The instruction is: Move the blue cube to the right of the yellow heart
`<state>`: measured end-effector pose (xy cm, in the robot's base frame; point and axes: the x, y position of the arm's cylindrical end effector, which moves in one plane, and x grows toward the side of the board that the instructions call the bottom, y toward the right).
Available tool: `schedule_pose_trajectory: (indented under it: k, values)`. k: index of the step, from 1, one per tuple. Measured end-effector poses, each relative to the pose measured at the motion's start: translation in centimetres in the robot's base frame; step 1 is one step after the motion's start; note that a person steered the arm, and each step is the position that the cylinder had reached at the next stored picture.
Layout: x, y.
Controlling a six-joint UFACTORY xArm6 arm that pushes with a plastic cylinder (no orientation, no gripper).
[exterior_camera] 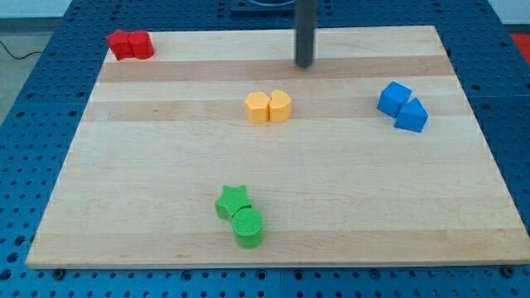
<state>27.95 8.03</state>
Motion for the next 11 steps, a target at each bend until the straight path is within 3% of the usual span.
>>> schedule_pose_trajectory:
  k: [2, 3, 4, 5, 9, 11]
  values:
    - [0.2, 16.1]
    - [3.0, 22.7]
    - [6.8, 25.4]
    - [10.7, 24.7]
    - [12.1, 3.1]
    - [12.1, 11.2]
